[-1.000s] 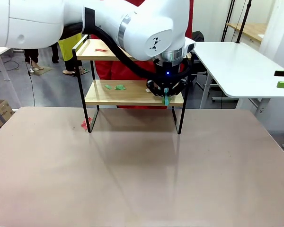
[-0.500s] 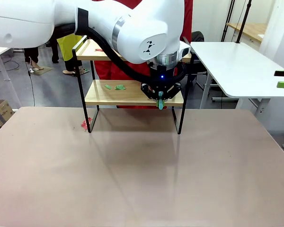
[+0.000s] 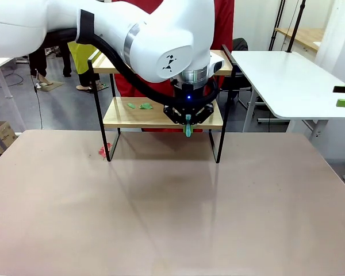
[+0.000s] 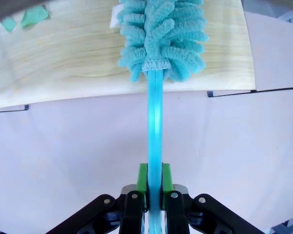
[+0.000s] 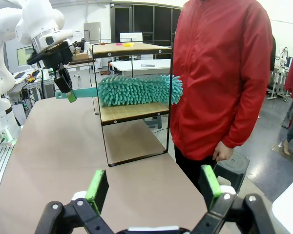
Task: Clean the shelf.
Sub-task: Clean the specific section of the Shelf indicated by the human with the Duster.
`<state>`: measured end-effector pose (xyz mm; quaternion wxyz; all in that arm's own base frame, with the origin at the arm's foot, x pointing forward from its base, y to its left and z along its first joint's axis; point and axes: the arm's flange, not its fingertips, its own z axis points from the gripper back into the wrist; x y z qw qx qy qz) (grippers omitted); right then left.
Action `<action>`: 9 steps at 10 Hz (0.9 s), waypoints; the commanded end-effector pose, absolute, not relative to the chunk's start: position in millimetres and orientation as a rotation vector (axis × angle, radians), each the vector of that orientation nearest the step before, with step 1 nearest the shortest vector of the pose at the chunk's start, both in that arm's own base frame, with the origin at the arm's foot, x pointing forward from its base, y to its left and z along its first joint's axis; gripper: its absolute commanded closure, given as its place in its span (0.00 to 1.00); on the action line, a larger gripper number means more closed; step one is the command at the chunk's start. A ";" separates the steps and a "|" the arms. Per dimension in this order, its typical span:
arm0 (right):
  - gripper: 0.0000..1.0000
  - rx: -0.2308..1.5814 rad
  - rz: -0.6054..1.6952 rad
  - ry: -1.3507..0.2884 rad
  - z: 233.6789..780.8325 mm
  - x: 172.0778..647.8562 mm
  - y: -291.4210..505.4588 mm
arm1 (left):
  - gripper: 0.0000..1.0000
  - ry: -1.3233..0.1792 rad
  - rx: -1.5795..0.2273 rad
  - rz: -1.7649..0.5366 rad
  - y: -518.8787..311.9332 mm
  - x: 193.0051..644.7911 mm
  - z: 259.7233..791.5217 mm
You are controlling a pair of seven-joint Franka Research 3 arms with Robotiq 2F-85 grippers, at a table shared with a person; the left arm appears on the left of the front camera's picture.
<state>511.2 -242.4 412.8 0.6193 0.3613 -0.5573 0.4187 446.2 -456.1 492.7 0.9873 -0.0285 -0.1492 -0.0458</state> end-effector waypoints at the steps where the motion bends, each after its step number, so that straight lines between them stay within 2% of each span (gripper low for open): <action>1: 0.00 0.831 0.966 -1.284 414.7 510.4 -240.5 | 0.87 -0.311 -0.061 -0.078 -446.2 431.9 487.1; 9: 0.00 0.831 0.966 -1.284 414.7 510.4 -240.5 | 0.87 -0.318 -0.015 -0.064 -403.1 421.6 491.4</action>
